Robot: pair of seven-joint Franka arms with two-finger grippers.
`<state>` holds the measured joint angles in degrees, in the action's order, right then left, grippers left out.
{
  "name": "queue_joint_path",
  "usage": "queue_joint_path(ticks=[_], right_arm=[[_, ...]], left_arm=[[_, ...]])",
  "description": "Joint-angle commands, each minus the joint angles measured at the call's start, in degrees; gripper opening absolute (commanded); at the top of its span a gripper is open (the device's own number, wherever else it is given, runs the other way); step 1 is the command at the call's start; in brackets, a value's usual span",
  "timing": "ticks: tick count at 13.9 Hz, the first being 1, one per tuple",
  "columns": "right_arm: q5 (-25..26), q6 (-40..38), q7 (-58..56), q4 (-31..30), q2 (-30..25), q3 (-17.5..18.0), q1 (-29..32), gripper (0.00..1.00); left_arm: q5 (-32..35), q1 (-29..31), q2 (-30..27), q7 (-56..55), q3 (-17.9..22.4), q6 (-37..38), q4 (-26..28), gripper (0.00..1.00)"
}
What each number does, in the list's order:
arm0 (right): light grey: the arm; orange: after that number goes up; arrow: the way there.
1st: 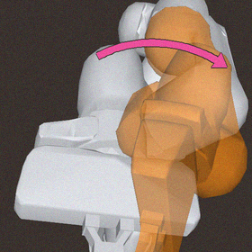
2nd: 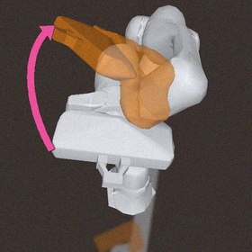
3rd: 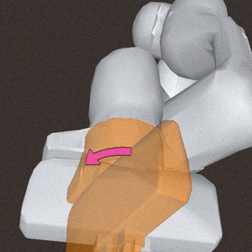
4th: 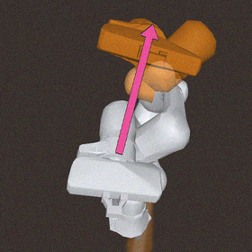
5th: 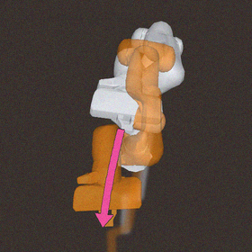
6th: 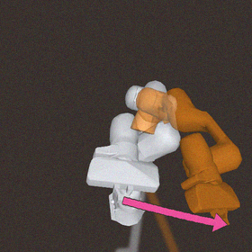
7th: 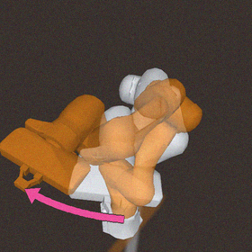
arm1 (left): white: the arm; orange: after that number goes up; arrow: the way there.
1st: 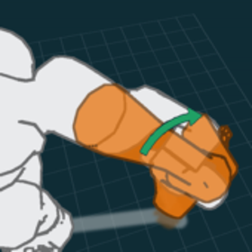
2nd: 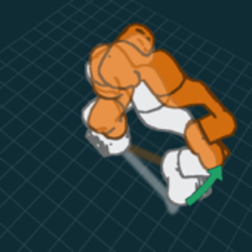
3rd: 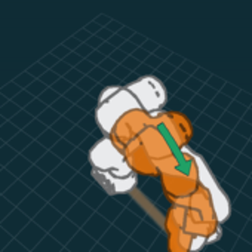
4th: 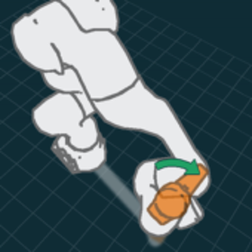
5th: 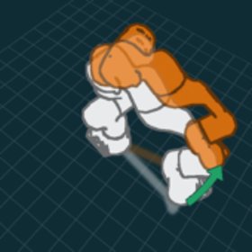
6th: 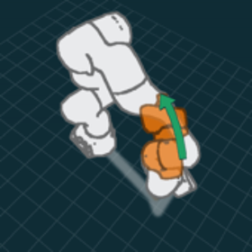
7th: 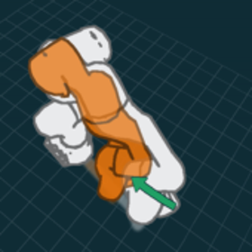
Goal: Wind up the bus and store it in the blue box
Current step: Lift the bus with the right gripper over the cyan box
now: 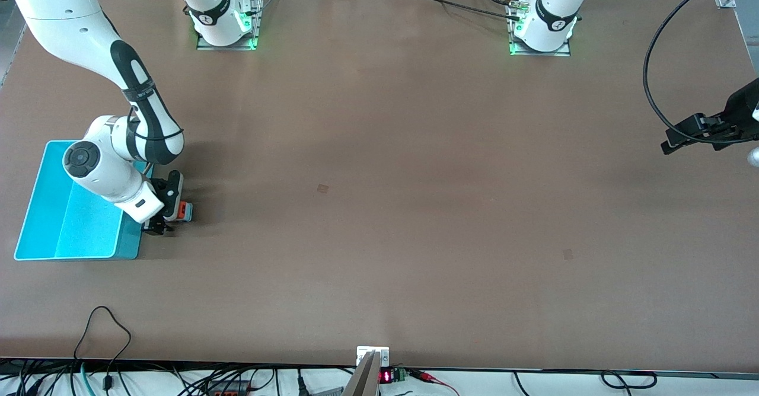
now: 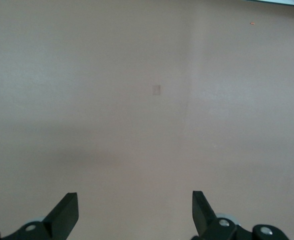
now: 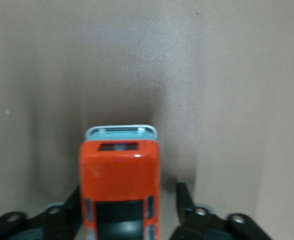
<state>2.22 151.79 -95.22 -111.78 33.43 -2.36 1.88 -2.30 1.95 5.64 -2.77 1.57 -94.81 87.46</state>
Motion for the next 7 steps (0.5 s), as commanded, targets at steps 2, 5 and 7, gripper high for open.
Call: queue_joint_path(ticks=[2, 5, 7], right_arm=[[-0.72, -1.41, -0.32, 1.21, -0.21, 0.69, 0.14, 0.01], [-4.39, -7.27, 3.63, 3.13, -0.82, 0.86, 0.06, 0.00], [-9.84, -18.05, 9.93, 7.95, -2.40, 0.78, -0.73, 0.00]], left_arm=[[0.63, -0.62, 0.16, 0.93, 0.28, 0.60, -0.97, 1.00], [0.54, -0.63, 0.25, 0.92, 0.28, 0.51, -0.97, 1.00], [0.54, -0.63, 0.25, 0.84, 0.28, 0.51, -0.97, 1.00]])
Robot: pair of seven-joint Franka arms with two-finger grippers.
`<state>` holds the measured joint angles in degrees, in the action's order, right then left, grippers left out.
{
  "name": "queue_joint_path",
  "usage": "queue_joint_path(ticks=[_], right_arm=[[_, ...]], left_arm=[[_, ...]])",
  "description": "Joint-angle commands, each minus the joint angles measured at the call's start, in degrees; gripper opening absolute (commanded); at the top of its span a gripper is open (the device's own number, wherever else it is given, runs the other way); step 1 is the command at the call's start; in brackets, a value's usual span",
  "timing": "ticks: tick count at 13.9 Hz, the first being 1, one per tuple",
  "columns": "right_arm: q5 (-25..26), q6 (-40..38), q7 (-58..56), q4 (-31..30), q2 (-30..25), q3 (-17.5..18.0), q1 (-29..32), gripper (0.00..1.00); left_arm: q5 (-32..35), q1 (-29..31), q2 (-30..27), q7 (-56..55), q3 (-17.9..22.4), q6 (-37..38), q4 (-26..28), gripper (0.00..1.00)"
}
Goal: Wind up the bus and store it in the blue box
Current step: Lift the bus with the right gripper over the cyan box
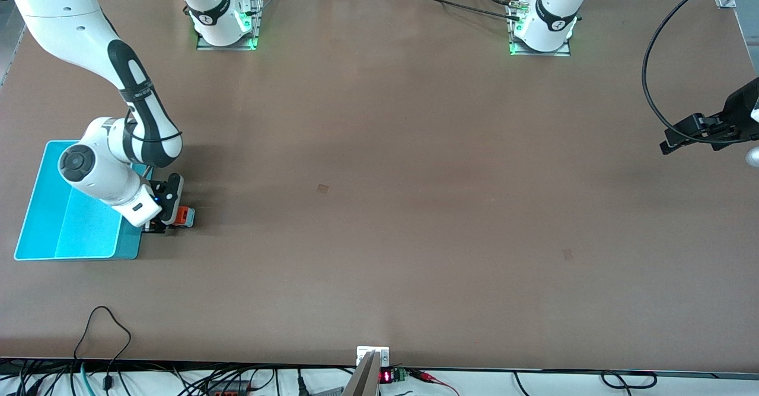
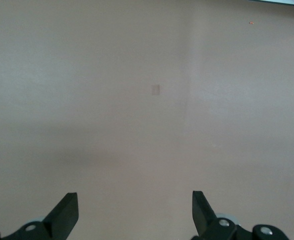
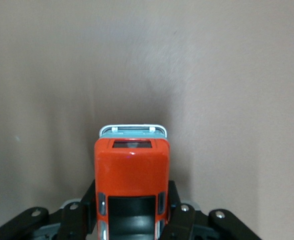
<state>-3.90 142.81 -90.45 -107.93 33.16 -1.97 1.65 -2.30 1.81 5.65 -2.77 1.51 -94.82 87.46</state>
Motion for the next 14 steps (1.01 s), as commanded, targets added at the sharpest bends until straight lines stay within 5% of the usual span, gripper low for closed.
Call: queue_joint_path(ticks=[1, 6, 9, 14], right_arm=[[-3.83, -15.05, 10.33, 7.18, -3.00, 0.30, -0.59, 0.00], [-3.39, -35.04, 28.99, 20.73, -4.07, -4.43, 1.78, 0.00], [-4.00, -34.80, 37.34, 21.36, -4.42, -11.46, 2.48, 0.00], [-1.11, -34.36, 59.92, 21.19, -2.06, -12.89, 3.89, 0.00]], left_arm=[[0.54, -0.50, 0.24, 0.84, 0.33, 0.51, -0.97, 1.00], [0.37, -0.50, 0.33, 0.84, 0.33, 0.51, -0.97, 1.00], [0.45, -0.50, 0.33, 0.84, 0.33, 0.51, -0.97, 1.00], [0.54, -0.50, 0.16, 0.84, 0.33, 0.25, -0.89, 1.00]])
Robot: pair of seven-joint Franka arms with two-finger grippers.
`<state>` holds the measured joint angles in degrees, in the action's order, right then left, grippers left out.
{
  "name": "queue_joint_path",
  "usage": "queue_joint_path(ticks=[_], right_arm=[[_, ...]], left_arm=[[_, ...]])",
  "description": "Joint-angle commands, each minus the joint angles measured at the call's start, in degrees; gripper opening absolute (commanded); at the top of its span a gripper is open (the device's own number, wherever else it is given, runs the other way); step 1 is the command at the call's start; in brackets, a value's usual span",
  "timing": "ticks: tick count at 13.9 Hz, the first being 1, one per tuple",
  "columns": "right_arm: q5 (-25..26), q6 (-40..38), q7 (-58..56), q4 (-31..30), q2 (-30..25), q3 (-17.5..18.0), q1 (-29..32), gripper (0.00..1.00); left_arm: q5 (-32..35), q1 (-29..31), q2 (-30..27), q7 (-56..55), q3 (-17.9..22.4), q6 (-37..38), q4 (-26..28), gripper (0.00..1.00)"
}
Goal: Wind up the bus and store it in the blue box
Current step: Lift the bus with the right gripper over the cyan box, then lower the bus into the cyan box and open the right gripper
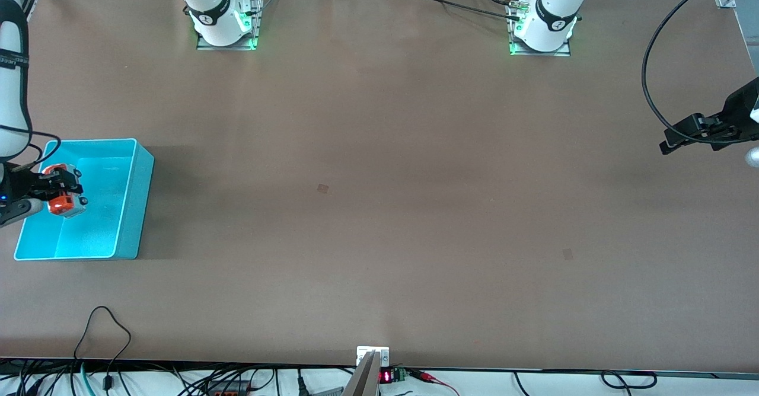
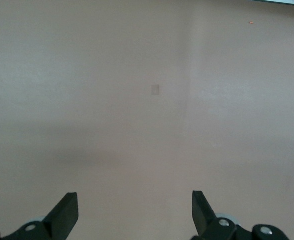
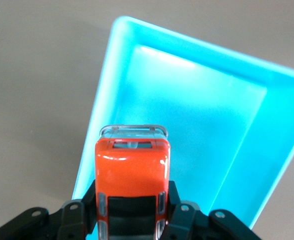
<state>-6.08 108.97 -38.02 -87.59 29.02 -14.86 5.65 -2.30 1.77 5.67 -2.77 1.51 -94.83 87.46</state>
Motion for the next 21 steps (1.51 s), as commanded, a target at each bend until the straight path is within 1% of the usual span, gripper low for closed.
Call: queue_joint_path(ticks=[1, 5, 9, 10, 11, 12, 13, 14, 15, 18, 19, 20, 21], right_arm=[[0.89, -0.43, 10.05, 0.93, 3.40, -0.08, 0.75, 0.00], [1.15, -1.22, 22.09, 0.49, 7.54, 0.01, 2.34, 0.00], [1.42, 0.36, 22.29, 0.49, 11.23, -0.08, 2.44, 0.01], [1.68, 1.84, 21.94, 0.49, 12.02, -0.08, 2.52, 0.01], [2.29, 3.25, 21.50, 0.49, 12.46, -0.08, 2.70, 0.03], [2.99, 3.96, 21.32, 0.49, 12.99, -0.08, 2.70, 0.10], [3.87, 4.23, 21.41, 0.49, 13.08, -0.08, 2.70, 0.11], [4.75, 4.66, 21.41, 0.49, 13.17, -0.08, 2.70, 0.17], [5.98, 5.63, 21.32, 0.49, 13.69, -0.08, 2.61, 0.27], [6.60, 7.48, 19.57, 0.49, 14.49, -0.08, 2.52, 0.40], [6.60, 7.83, 18.69, 0.49, 14.49, 0.01, 2.61, 0.56], [6.52, 7.92, 18.25, 0.49, 14.66, -0.08, 2.61, 0.98], [6.60, 8.01, 18.16, 0.49, 14.75, -0.08, 2.52, 1.00]], left_arm=[[0.54, -0.45, 0.04, 0.84, 0.33, -0.26, -0.80, 1.00], [0.63, -0.72, -0.13, 1.63, 0.16, 0.08, -0.89, 1.00], [0.45, -0.10, -0.14, 1.63, -0.11, 0.96, -0.71, 1.00], [0.45, -0.02, -0.14, 1.63, -0.11, 1.05, -0.62, 1.00], [0.45, -0.01, -0.14, 1.63, -0.11, 1.05, -0.62, 1.00], [0.45, -0.01, -0.05, 1.63, -0.02, 0.88, -0.62, 1.00], [0.45, -0.01, -0.05, 1.63, -0.02, 0.79, -0.62, 1.00], [0.45, -0.01, -0.05, 1.63, -0.02, 0.88, -0.54, 1.00], [0.45, 0.07, -0.05, 1.63, 0.07, 0.88, -0.45, 1.00], [0.45, 0.07, 0.13, 1.54, 0.33, 0.44, -0.45, 1.00], [0.45, 0.07, 0.13, 1.54, 0.25, 0.44, -0.45, 1.00], [0.45, -0.01, 0.13, 1.54, 0.25, 0.52, -0.45, 1.00], [0.45, -0.01, 0.13, 1.54, 0.25, 0.52, -0.53, 1.00]])
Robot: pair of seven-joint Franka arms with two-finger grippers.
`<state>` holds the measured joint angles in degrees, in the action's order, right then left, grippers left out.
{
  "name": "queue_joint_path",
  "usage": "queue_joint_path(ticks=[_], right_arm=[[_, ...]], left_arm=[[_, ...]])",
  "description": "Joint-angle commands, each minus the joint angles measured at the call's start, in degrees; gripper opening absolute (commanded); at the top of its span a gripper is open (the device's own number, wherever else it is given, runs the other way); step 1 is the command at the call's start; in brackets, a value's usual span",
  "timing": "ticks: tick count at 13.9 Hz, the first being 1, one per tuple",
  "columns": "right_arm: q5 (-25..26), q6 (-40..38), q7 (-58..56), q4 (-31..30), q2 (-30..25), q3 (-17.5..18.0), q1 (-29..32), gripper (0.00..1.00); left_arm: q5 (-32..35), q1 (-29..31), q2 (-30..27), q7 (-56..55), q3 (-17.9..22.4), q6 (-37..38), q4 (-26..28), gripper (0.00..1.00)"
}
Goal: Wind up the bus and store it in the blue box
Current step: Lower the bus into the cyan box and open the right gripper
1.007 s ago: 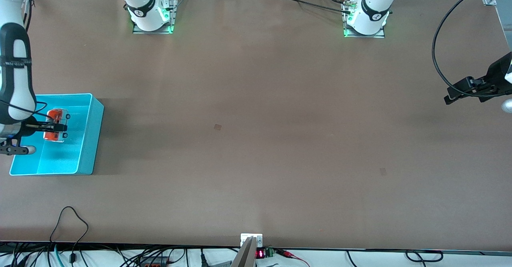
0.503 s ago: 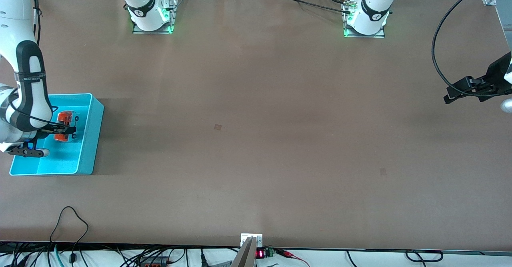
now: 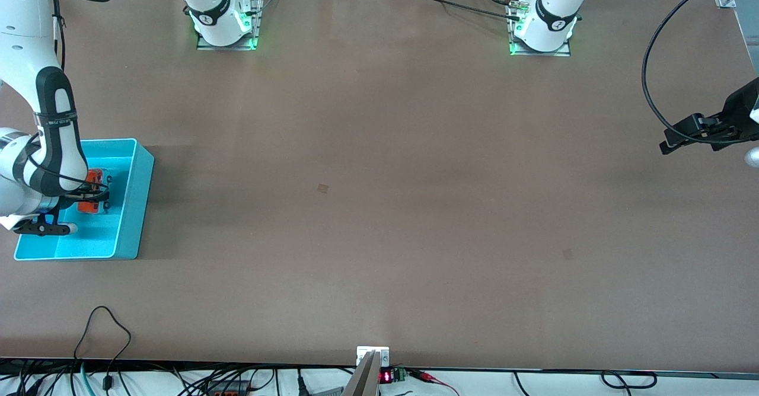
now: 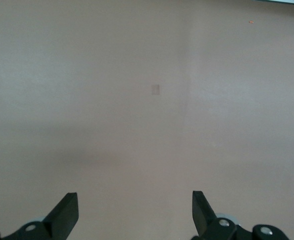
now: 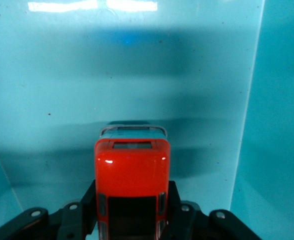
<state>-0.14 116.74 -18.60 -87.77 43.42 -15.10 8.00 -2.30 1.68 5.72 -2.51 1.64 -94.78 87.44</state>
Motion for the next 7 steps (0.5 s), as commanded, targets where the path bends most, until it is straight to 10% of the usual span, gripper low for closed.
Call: queue_joint_path(ticks=[1, 7], right_arm=[[0.67, 0.33, -1.27, 0.68, 0.35, 0.24, 0.18, 1.00], [0.41, -0.55, -3.73, 2.42, -1.57, 0.24, -0.44, 1.00]], left_arm=[[0.45, 0.08, 0.08, 1.28, 0.12, 0.48, -0.52, 1.00], [0.37, 0.08, 0.17, 1.28, 0.12, 0.39, -0.52, 1.00]])
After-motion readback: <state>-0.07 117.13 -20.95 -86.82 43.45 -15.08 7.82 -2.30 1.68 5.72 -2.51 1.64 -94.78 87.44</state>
